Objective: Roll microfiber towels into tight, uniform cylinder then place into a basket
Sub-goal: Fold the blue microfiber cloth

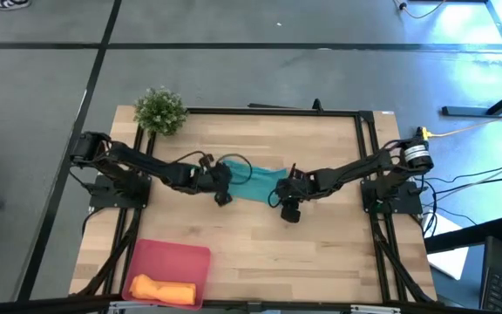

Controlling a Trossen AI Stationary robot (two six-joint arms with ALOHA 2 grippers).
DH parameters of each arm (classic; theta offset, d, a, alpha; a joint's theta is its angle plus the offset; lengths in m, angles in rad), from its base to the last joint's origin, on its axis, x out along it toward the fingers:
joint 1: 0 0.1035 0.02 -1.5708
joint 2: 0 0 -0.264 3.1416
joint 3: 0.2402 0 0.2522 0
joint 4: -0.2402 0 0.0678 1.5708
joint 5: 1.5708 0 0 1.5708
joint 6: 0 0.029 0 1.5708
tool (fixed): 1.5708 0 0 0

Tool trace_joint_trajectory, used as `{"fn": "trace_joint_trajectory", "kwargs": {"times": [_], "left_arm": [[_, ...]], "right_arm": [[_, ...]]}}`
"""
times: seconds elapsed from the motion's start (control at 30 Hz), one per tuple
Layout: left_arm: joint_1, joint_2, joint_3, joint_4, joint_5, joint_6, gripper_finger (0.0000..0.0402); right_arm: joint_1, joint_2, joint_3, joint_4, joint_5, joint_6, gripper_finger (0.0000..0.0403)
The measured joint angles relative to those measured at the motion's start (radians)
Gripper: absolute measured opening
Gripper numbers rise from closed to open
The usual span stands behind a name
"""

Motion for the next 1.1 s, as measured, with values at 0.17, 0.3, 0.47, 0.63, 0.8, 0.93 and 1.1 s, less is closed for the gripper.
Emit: {"fn": "trace_joint_trajectory", "kwargs": {"times": [0.17, 0.3, 0.47, 0.63, 0.8, 0.93, 1.1], "left_arm": [[-0.046, 0.023, -0.001, -0.021, 0.158, 0.036, 0.0106], [-0.058, 0.047, -0.001, -0.041, 0.164, 0.026, 0.0109], [-0.05, 0.07, -0.001, -0.079, 0.164, -0.005, 0.0109], [-0.031, 0.097, -0.002, -0.103, 0.164, -0.008, 0.0109], [-0.014, 0.119, -0.001, -0.098, 0.17, -0.008, 0.0109], [-0.005, 0.121, -0.001, -0.121, 0.17, -0.009, 0.0109], [0.006, 0.12, -0.001, -0.127, 0.17, 0.027, 0.0109]], "right_arm": [[0.008, 0.047, 0.005, 0.051, -0.087, 0.027, 0.0139], [0.026, 0.06, 0.004, 0.119, -0.121, 0.094, 0.0139], [0.058, 0.066, -0.001, 0.215, -0.213, 0.147, 0.0139], [0.084, 0.065, 0.035, 0.24, -0.245, 0.135, 0.0139], [0.091, 0.062, 0.104, 0.146, -0.107, 0.064, 0.0139], [0.089, 0.062, 0.146, 0.021, 0.079, 0.055, 0.0139], [0.059, 0.067, 0.146, -0.077, 0.2, 0.081, 0.0139]]}}
